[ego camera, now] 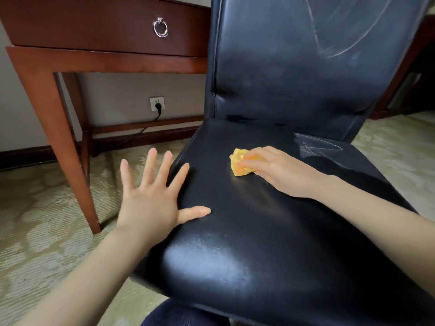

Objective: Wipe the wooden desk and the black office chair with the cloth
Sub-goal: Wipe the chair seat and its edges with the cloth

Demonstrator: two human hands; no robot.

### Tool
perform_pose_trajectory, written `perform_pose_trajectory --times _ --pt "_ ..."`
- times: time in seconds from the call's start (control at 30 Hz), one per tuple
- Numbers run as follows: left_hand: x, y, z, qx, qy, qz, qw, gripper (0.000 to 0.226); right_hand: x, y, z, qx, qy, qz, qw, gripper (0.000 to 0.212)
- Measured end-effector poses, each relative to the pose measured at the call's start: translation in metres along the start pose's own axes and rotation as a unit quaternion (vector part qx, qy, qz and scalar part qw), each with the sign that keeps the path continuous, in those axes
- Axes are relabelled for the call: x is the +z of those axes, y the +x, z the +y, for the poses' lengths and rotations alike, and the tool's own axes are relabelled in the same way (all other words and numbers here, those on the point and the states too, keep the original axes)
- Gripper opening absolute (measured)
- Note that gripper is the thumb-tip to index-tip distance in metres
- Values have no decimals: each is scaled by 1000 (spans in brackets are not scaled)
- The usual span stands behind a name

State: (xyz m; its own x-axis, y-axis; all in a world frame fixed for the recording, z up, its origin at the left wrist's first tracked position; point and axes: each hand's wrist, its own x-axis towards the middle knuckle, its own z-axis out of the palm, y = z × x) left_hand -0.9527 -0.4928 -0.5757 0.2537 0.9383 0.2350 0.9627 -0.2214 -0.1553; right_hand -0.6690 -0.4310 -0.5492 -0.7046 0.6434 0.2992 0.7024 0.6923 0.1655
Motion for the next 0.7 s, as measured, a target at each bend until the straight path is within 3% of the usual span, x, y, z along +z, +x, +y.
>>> perform_pose_trajectory --times 0.13,0.27,0.33,0.43,0.53,0.7 --pt "-9 15 -12 -45 62 30 997 117 -10 -18 -7 -55 -73 13 996 50" --pt "-38 11 6 -72 134 32 988 91 -15 -32 -12 -90 -108 39 989 57" --pt "-46 1 32 -66 118 39 990 85 -16 -37 -14 -104 -125 53 985 54" --pt "-51 -19 73 -61 15 -43 997 85 -18 -43 -18 -112 -153 69 979 50" --pt "-44 -37 100 -52 -39 -168 984 104 -24 -52 -21 -118 -176 92 973 49" --pt "-35 -30 95 -46 9 -183 982 117 -33 -76 -12 -89 -186 143 968 42"
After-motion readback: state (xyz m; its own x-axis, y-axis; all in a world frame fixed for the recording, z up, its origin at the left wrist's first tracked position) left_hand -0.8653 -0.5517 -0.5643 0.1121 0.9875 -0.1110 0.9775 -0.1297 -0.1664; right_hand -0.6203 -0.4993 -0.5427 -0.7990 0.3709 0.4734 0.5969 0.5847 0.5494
